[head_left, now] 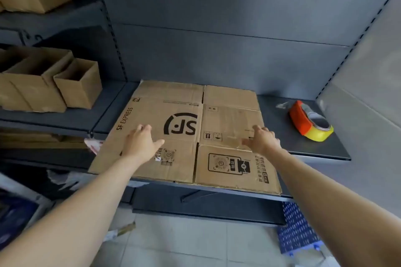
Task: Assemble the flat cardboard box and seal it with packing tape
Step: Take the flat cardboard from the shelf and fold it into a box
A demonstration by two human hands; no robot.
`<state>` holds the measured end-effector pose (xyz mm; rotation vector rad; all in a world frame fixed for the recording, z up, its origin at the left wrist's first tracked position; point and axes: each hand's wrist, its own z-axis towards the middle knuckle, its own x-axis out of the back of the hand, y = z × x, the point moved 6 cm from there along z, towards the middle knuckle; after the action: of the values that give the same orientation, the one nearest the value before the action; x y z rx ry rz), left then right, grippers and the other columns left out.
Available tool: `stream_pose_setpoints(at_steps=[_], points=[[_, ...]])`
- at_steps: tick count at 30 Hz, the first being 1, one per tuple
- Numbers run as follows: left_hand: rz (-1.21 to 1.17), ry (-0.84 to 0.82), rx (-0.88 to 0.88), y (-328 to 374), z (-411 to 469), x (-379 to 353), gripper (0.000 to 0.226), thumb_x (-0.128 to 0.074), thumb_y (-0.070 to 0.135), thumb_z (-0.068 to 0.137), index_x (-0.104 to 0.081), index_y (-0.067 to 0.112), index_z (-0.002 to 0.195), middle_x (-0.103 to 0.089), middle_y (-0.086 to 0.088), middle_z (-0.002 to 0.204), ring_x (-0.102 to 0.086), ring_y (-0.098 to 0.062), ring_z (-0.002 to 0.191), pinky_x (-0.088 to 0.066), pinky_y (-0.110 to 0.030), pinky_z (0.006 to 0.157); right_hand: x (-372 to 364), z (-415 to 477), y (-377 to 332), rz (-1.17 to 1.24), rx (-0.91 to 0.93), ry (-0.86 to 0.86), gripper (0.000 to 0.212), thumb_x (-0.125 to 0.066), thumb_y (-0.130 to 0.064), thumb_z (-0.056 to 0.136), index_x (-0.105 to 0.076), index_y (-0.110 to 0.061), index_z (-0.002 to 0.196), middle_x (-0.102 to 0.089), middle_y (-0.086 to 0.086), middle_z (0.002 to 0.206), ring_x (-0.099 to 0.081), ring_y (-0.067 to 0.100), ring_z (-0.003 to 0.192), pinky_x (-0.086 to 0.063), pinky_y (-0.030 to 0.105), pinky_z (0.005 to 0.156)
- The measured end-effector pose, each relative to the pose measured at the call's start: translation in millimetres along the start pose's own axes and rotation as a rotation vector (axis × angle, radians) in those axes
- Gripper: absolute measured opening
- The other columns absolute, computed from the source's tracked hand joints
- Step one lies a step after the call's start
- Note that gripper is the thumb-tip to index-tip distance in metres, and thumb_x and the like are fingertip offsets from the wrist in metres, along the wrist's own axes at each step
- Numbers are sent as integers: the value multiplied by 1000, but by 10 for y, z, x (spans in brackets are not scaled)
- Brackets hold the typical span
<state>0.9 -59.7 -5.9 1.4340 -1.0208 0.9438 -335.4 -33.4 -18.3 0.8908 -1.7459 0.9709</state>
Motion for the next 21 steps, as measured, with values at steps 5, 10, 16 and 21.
stream_pose_setpoints(at_steps=[5,10,16,21], points=[[36,-99,112,-259,99,-292,76,-58,53,85,-36,9,143,-27,-14,155,-36,-34,137,-33,-47,111,-302,130,271,95,-205,-88,81,-60,-61,81,-31,-17,143,-34,12,142,-32,35,131,-35,51,104],[70,-113,187,-412,85,-358,77,-62,54,81,-40,7,138,-40,-15,142,-40,-35,129,-37,-46,106,-458,145,405,238,-333,-88,84,-63,-62,76,-29,-20,140,-23,13,140,-40,38,124,-42,50,102],[65,-106,236,-466,48,-389,78,-60,55,82,-37,8,140,-37,-14,141,-35,-36,131,-34,-47,106,-414,119,473,418,-368,-60,91,-69,-53,77,-20,-18,145,-32,17,136,-54,34,112,-48,42,89],[-31,-138,453,-654,16,-426,101,-60,70,70,-27,11,145,-30,-16,147,-28,-41,136,-29,-57,109,-276,71,500,543,-360,-12,64,-69,-44,81,-43,-12,131,-62,12,117,-63,29,97,-53,40,78]])
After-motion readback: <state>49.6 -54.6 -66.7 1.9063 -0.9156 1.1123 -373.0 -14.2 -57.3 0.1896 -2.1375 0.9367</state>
